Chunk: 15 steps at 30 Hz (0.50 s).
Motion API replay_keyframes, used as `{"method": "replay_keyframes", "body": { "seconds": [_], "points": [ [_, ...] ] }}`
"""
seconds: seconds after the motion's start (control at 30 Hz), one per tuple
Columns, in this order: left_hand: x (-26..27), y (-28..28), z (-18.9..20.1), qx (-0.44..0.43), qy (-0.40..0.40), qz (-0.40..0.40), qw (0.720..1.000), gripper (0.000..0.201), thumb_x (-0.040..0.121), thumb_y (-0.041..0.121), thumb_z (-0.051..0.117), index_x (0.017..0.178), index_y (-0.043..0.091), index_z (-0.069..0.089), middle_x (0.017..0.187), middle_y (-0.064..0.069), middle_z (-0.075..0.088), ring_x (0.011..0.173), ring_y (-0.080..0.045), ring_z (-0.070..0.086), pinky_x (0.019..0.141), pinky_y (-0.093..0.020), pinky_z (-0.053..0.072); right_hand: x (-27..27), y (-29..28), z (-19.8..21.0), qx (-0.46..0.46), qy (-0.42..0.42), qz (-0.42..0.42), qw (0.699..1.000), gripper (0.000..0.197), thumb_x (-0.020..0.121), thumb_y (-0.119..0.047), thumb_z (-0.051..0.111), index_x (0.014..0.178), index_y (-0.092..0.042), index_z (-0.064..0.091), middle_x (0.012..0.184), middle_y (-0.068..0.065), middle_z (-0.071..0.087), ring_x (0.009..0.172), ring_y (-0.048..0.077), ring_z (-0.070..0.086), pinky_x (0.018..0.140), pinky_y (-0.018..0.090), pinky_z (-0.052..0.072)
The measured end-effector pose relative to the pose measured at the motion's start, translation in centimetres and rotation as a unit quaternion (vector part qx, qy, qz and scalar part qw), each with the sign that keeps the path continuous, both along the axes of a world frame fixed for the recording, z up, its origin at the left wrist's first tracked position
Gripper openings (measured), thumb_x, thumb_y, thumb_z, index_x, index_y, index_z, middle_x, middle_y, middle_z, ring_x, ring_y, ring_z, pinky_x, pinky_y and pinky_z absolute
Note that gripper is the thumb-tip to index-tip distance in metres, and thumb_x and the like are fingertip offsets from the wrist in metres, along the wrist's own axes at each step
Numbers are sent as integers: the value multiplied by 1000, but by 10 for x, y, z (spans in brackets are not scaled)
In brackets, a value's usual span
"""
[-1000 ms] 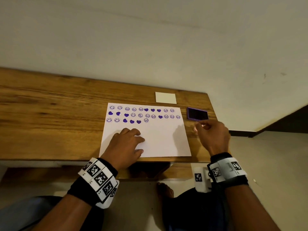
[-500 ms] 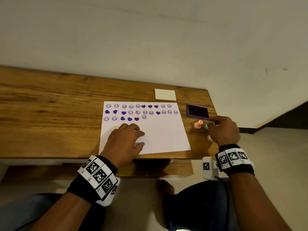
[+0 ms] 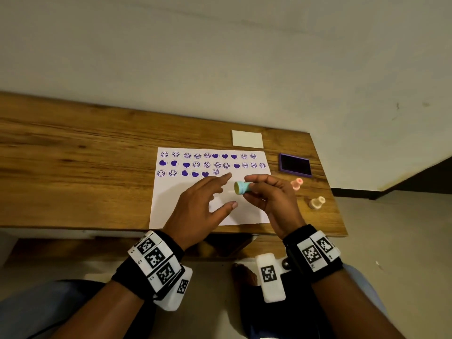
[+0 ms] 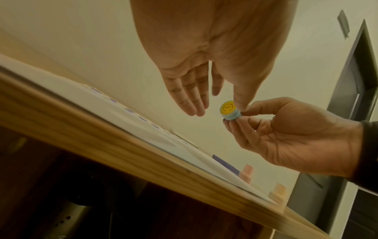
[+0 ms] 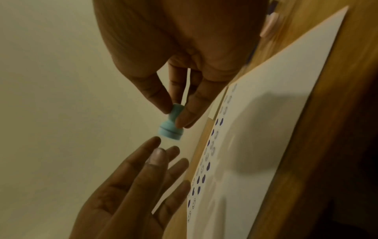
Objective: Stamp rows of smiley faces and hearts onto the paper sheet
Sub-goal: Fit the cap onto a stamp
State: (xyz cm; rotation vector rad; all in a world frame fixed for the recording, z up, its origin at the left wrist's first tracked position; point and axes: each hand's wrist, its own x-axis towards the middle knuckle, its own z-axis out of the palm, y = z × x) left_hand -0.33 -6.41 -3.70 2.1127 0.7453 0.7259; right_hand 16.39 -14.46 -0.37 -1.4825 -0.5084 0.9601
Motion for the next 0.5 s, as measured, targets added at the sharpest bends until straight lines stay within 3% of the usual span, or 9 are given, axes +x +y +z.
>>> {"method": "replay_keyframes", "body": {
  "seconds": [0.23, 0.37, 0.5],
  "points": [
    [3, -1, 1, 0, -25, 1, 1000, 52, 83, 38, 71, 131, 25, 57, 118, 7, 65, 99, -5, 62, 81, -12, 51, -3, -1, -3, 15, 32, 24, 999, 17, 91, 6, 58, 98, 2, 73, 100, 15, 74, 91, 24, 72, 78, 32, 60],
    [4, -3, -1, 2, -39, 2, 999, 42, 84, 31, 71, 124, 21, 63, 110, 6, 68, 94, -7, 64, 82, -19, 56, -2, -2, -7, 13, 32, 55, 998, 17, 91, 6, 58, 101, 3, 72, 98, 16, 73, 86, 22, 71, 72, 27, 59],
    [4, -2, -1, -11, -61, -6, 998, 35, 84, 24, 72, 118, 19, 67, 103, 6, 71, 91, -5, 65, 81, -12, 53, 0, -3, -10, 3, 32, 91, 995, 20, 91, 3, 62, 108, 3, 72, 104, 18, 73, 91, 24, 71, 73, 27, 58]
  ]
}}
